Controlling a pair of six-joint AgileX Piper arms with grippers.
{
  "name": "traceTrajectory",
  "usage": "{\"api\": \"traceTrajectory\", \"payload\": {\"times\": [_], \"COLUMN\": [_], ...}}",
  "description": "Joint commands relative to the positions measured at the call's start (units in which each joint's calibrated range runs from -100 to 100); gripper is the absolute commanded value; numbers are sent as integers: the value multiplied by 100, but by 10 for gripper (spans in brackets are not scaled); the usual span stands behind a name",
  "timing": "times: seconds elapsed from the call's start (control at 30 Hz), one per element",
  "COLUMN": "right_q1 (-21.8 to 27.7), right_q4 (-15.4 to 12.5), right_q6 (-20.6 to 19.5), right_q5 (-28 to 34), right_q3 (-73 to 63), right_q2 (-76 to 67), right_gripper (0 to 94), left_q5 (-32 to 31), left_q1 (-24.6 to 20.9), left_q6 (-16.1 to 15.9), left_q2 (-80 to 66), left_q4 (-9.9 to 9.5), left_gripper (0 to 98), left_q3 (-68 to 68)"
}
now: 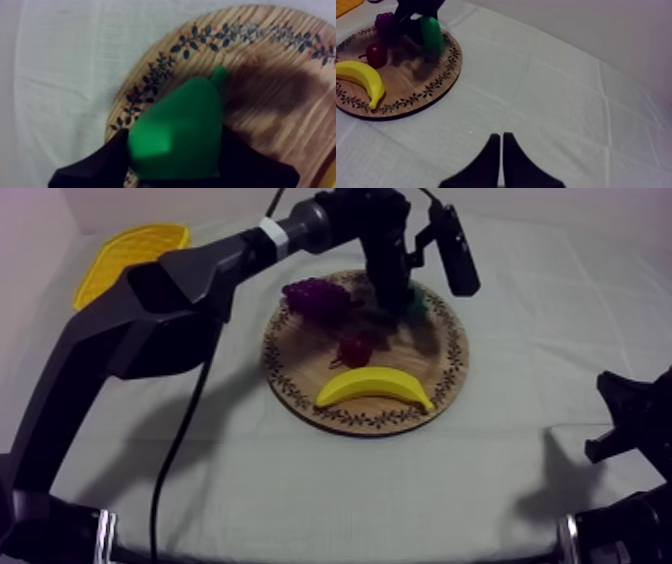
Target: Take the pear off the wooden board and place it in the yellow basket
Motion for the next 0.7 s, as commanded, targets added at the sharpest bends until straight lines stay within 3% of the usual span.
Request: {"api": "traceTrajectory", "payload": {"times": [0.0,0.37,0.67], "right_q1": [-1,-1,-1], "right_q4": [0,0,0], "right_q6": [2,2,2], "right_q5": [0,0,0], "right_q3": [-1,-1,-1], "right_q2": [-1,-1,-1], "right_gripper": [3,3,3], "left_q5": [-152,-562,-763], "left_q1": [-15,-271,-983], "left_q6": [59,353,577], "left_q2": [-492,-3167,-5101], "left_q4": [-3,112,94], "left_gripper": [489,555,551], "left_q3": [515,2671,4493]}}
